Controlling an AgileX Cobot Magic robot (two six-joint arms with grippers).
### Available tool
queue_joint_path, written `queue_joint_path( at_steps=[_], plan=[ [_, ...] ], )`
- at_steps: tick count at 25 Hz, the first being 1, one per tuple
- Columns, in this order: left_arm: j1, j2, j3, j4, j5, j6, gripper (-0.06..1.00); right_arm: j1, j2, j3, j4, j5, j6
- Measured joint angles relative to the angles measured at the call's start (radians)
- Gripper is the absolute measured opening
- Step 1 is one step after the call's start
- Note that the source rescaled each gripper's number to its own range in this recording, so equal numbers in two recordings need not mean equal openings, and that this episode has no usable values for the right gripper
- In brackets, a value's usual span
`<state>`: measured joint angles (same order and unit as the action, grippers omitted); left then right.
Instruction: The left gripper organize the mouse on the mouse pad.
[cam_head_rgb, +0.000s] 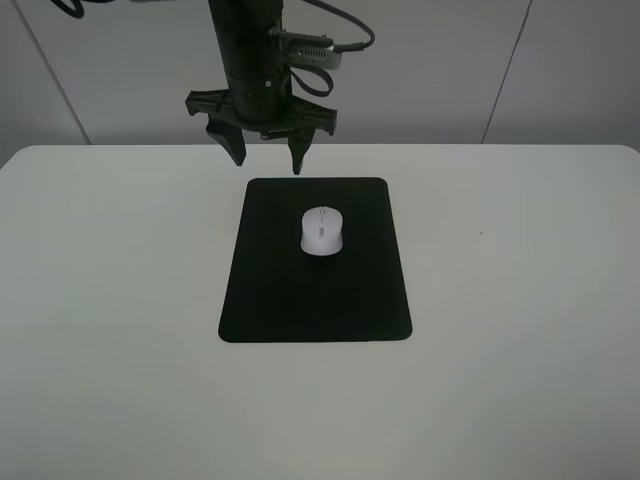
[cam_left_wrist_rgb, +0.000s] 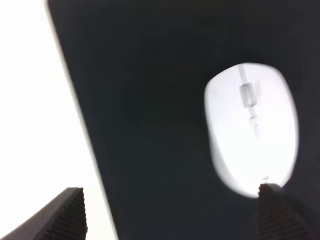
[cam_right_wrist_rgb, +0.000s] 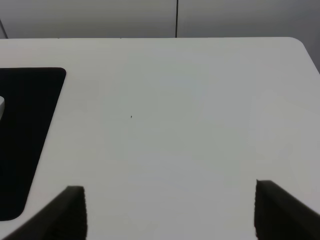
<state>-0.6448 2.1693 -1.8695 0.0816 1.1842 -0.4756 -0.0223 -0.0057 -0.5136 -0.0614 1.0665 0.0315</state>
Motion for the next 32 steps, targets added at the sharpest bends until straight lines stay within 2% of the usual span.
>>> queue_joint_path(
  at_steps=[3, 7, 13, 18, 25, 28, 32],
  plan=[
    [0.048, -0.085, 0.128, 0.0, -0.033, 0.001, 0.49, 0.0, 0.0, 0.0, 0.0, 0.0, 0.0],
    [0.155, -0.244, 0.362, 0.022, -0.131, 0.003, 0.49, 0.0, 0.0, 0.0, 0.0, 0.0, 0.0],
    [0.333, -0.573, 0.728, 0.082, -0.28, 0.011, 0.49, 0.0, 0.0, 0.0, 0.0, 0.0, 0.0],
    [0.435, -0.851, 0.955, 0.1, -0.333, 0.026, 0.49, 0.0, 0.0, 0.0, 0.001, 0.0, 0.0],
    [0.461, -1.278, 1.127, 0.103, -0.338, 0.074, 0.49, 0.0, 0.0, 0.0, 0.001, 0.0, 0.0],
    [0.461, -1.457, 1.14, 0.101, -0.326, 0.076, 0.49, 0.0, 0.0, 0.0, 0.001, 0.0, 0.0],
    [0.461, -1.643, 1.14, 0.1, -0.243, 0.078, 0.49, 0.0, 0.0, 0.0, 0.001, 0.0, 0.0]
  ],
)
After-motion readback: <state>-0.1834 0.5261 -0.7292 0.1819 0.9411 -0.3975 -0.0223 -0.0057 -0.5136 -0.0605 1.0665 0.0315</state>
